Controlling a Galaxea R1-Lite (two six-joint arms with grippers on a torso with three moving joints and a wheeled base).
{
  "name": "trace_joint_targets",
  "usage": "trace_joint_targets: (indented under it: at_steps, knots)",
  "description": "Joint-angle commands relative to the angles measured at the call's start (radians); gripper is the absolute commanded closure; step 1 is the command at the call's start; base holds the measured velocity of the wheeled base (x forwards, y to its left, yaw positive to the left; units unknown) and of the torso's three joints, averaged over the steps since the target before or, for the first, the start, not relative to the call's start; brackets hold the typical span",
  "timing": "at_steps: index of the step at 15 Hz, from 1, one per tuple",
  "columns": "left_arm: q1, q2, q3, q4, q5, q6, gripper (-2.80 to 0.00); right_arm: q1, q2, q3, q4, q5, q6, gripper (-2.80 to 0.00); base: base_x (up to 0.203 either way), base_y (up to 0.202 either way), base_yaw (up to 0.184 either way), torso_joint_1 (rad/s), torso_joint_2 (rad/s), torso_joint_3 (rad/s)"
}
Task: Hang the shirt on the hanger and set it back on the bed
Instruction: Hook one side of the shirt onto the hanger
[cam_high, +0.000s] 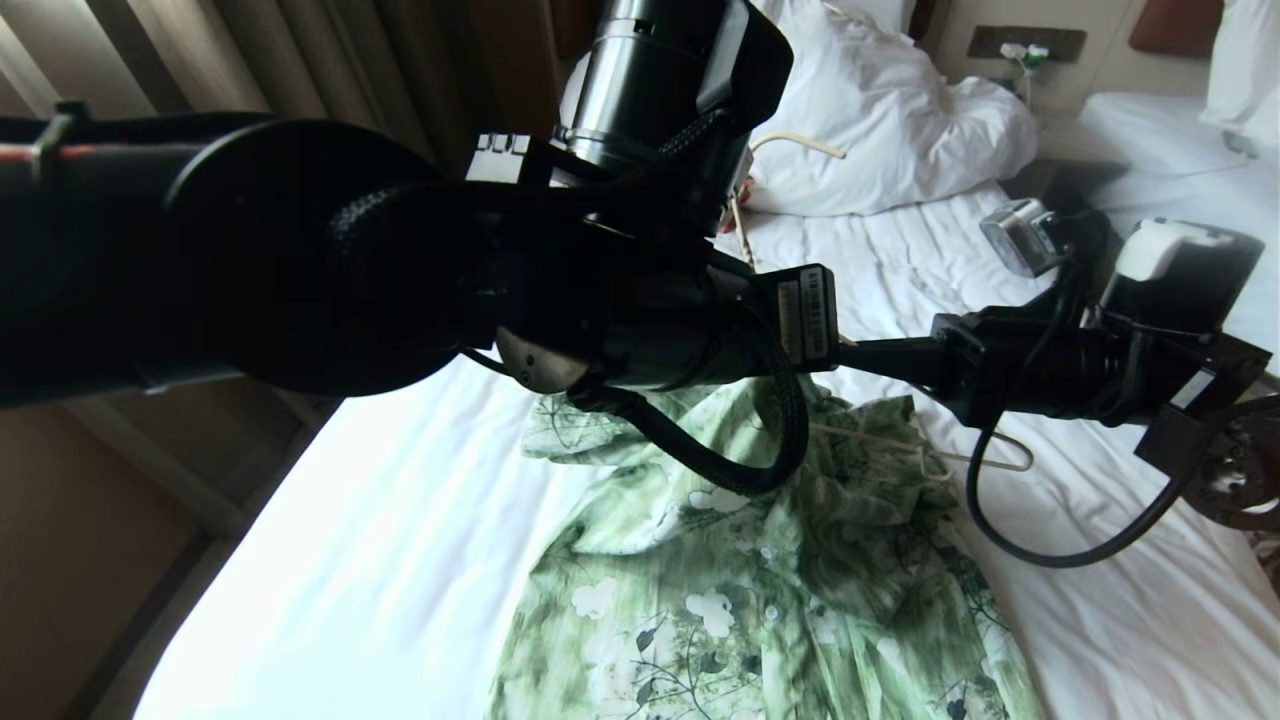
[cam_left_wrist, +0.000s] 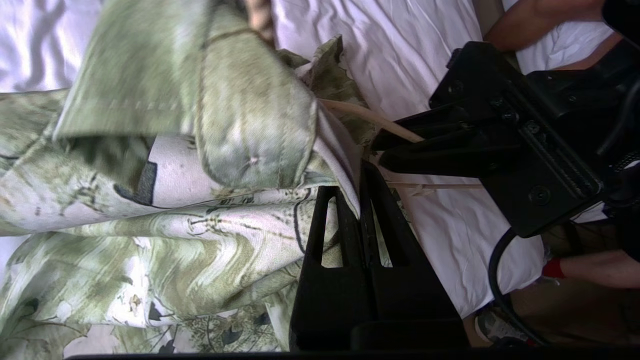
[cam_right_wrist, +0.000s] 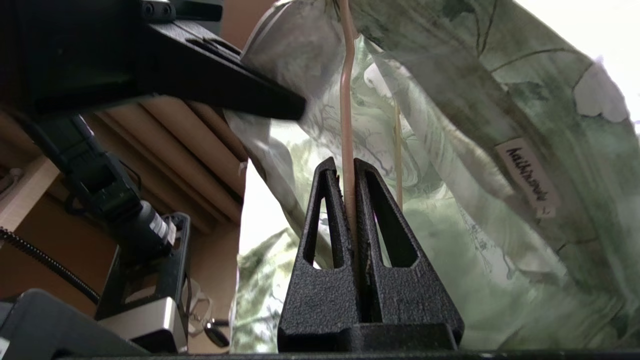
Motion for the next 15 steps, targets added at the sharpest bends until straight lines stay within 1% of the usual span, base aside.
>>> trace_joint_targets:
  at_steps: [1,2,4,7,8,10,11,15]
  knots:
    - [-0.011,-0.006,0.0,0.001,0.002,0.011,0.0,0.038,0.047,0.013,-0.113,-0.006,0.037,0.0,0.0,0.0,0.0,0.0,0.0,0.0]
    - [-0.015,-0.009,0.008,0.002,0.003,0.019,0.0,0.057,0.061,0.016,-0.17,-0.014,0.058,0.0,0.0,0.0,0.0,0.0,0.0,0.0]
    - [-0.024,-0.027,0.037,-0.001,0.001,0.027,0.0,0.09,0.065,0.036,-0.241,-0.02,0.106,0.0,0.0,0.0,0.0,0.0,0.0,0.0]
    - [-0.053,-0.083,0.064,0.0,0.002,0.086,0.0,0.133,0.084,0.053,-0.337,-0.005,0.161,0.0,0.0,0.0,0.0,0.0,0.0,0.0]
    - [-0.056,-0.095,0.073,-0.001,0.008,0.111,0.0,0.138,0.085,0.043,-0.355,0.003,0.193,0.0,0.0,0.0,0.0,0.0,0.0,0.0]
    - [-0.055,-0.108,0.092,-0.008,0.043,0.12,0.0,0.131,0.073,0.039,-0.389,0.006,0.237,0.0,0.0,0.0,0.0,0.0,0.0,0.0]
    - [-0.056,-0.113,0.108,-0.01,0.053,0.121,0.0,0.127,0.073,0.044,-0.397,0.006,0.249,0.0,0.0,0.0,0.0,0.0,0.0,0.0]
    - [-0.064,-0.121,0.154,-0.06,0.054,0.122,0.0,0.128,0.044,0.086,-0.401,0.009,0.252,0.0,0.0,0.0,0.0,0.0,0.0,0.0]
